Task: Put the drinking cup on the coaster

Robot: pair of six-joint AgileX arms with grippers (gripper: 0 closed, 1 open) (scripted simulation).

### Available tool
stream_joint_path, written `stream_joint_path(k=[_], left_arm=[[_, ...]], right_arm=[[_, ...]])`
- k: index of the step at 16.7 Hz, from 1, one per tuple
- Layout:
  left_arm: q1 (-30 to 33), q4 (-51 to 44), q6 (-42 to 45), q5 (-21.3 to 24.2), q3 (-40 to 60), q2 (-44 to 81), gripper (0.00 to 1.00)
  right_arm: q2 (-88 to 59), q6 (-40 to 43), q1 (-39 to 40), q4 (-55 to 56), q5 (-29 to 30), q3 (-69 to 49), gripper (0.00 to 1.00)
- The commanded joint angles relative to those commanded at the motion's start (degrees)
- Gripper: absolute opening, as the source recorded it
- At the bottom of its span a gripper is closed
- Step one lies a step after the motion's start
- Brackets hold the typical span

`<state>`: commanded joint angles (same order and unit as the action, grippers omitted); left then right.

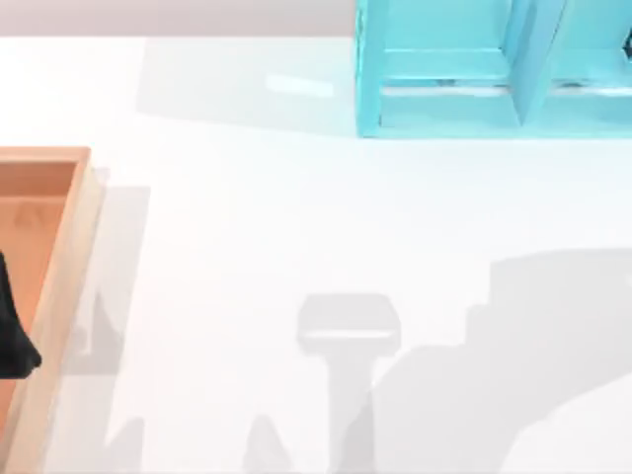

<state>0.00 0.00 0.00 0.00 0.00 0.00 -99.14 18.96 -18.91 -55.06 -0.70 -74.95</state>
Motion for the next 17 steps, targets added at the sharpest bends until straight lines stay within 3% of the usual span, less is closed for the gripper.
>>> stream_joint_path(k=[7, 17], left_arm=[[0.00, 0.00, 0.00, 0.00, 0.00, 0.00, 1.00], [0.00, 0.00, 0.00, 0.00, 0.00, 0.00, 1.00]], right_arm=[[-0.23, -0.24, -0.19, 0.89, 0.05, 0.91, 0.00], [-5.01, -1.39, 0.80, 14.25, 0.32, 9.18, 0.00]])
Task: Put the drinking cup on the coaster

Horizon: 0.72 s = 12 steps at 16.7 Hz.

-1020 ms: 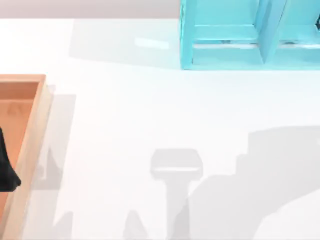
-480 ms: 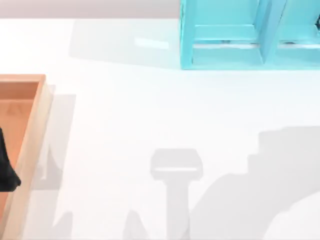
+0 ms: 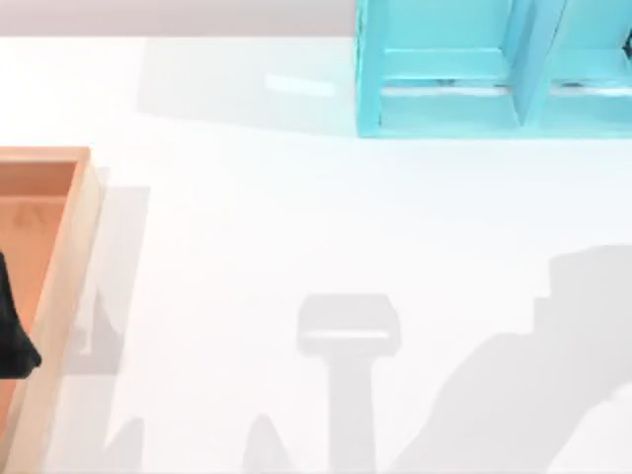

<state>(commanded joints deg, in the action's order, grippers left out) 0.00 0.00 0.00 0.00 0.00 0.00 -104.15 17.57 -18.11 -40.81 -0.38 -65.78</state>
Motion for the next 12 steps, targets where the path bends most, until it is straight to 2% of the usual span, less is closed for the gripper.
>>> stream_joint_path(k=[2, 12], left_arm=[[0.00, 0.00, 0.00, 0.00, 0.00, 0.00, 1.00], [0.00, 0.00, 0.00, 0.00, 0.00, 0.00, 1.00]], right_arm=[[0.00, 0.00, 0.00, 0.00, 0.00, 0.00, 0.00], [0.00, 0.00, 0.00, 0.00, 0.00, 0.00, 0.75]])
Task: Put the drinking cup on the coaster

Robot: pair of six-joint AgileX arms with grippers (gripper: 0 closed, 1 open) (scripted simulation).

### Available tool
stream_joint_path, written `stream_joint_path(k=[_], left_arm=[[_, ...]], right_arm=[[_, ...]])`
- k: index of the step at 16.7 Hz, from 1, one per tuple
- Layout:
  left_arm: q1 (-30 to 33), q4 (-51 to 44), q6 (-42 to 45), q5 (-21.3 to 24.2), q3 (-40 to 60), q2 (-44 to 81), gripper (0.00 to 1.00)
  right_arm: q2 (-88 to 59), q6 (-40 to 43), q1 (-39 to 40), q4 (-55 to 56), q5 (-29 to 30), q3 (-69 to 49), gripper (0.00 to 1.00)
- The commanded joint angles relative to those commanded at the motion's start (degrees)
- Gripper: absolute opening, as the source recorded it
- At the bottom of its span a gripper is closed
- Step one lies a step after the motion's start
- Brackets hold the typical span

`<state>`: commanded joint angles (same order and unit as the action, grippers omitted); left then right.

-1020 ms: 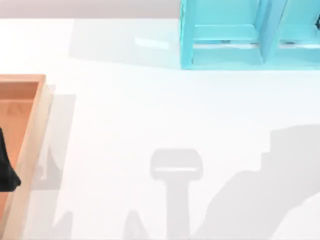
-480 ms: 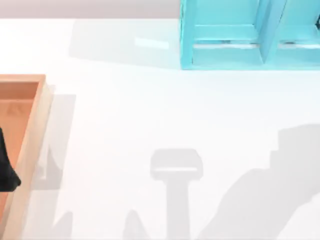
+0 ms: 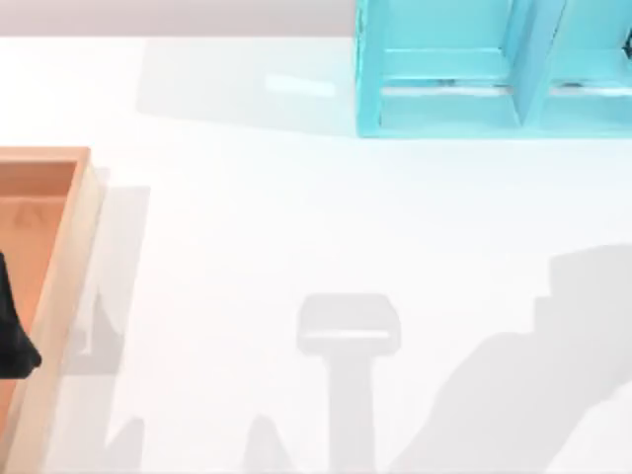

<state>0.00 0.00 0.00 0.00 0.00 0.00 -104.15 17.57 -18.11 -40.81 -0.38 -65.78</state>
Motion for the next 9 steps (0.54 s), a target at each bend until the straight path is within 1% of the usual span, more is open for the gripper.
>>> stream_joint_path(k=[3, 4, 9], left_arm=[[0.00, 0.00, 0.00, 0.00, 0.00, 0.00, 1.00], [0.00, 0.00, 0.00, 0.00, 0.00, 0.00, 1.00], [0.00, 0.00, 0.00, 0.00, 0.00, 0.00, 1.00]], right_arm=[[0.00, 0.00, 0.00, 0.00, 0.00, 0.00, 0.98], [0.00, 0.00, 0.00, 0.00, 0.00, 0.00, 1.00], [0.00, 0.00, 0.00, 0.00, 0.00, 0.00, 1.00]])
